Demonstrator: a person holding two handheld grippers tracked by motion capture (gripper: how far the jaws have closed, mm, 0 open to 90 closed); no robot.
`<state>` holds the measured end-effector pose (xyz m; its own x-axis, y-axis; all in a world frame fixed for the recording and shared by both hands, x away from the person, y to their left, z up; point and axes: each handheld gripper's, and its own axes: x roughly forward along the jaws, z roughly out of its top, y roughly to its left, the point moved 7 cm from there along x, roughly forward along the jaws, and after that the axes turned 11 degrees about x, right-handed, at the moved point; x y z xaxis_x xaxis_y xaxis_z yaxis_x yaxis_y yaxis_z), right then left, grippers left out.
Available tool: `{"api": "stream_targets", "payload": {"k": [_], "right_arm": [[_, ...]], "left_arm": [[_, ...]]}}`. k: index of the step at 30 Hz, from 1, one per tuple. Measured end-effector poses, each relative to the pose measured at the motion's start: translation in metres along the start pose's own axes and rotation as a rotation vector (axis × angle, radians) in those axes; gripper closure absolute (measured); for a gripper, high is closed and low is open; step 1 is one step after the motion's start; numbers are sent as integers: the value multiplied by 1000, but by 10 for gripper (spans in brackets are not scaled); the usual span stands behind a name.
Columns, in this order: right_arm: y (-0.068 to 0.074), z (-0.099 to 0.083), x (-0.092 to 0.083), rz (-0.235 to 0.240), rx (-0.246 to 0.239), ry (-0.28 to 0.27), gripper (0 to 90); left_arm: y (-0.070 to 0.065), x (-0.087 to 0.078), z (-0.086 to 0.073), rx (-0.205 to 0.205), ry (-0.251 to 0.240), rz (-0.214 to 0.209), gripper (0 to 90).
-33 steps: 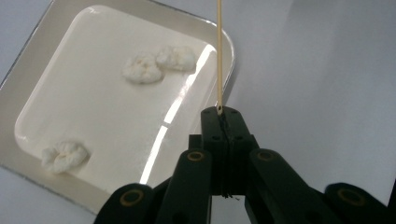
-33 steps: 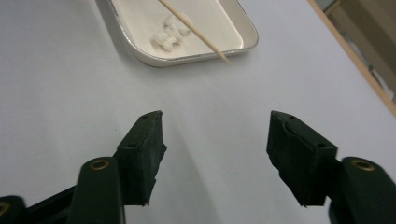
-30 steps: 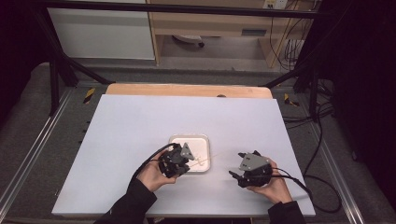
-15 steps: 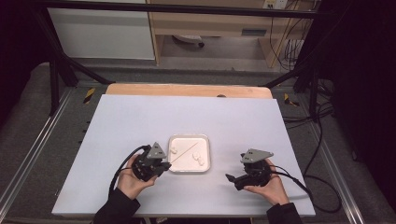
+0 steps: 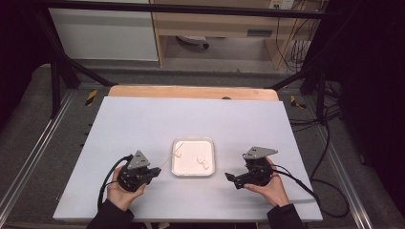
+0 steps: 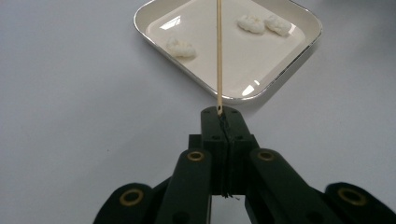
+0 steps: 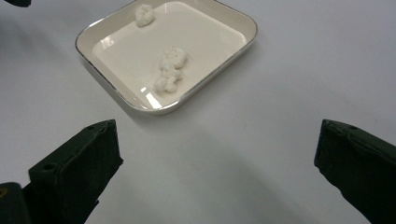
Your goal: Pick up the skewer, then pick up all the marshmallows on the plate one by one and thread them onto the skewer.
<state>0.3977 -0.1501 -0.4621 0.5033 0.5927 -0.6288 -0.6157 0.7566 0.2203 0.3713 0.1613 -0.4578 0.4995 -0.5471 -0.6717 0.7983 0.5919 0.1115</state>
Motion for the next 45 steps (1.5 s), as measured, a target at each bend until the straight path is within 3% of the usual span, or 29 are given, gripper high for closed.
{"api": "stream_targets", "payload": {"k": [11,17,27,32,45], "right_arm": [[14,18,17,22,29,-32,9],[18,28,28,9,45,-24,9],[27,43,55,9,32,-14,45],[33,47,68,14,9,1,103],[38,47,98,27,-15,32,381]], "left_arm": [[-2,-9,-15,-25,-41,3,888],[-2,-12,-19,-30,-55,7,888],[-2,-13,-20,-39,-73,7,888],[-3,-10,-20,-45,-72,1,888],[-3,-9,-20,-49,-83,-2,888]]}}
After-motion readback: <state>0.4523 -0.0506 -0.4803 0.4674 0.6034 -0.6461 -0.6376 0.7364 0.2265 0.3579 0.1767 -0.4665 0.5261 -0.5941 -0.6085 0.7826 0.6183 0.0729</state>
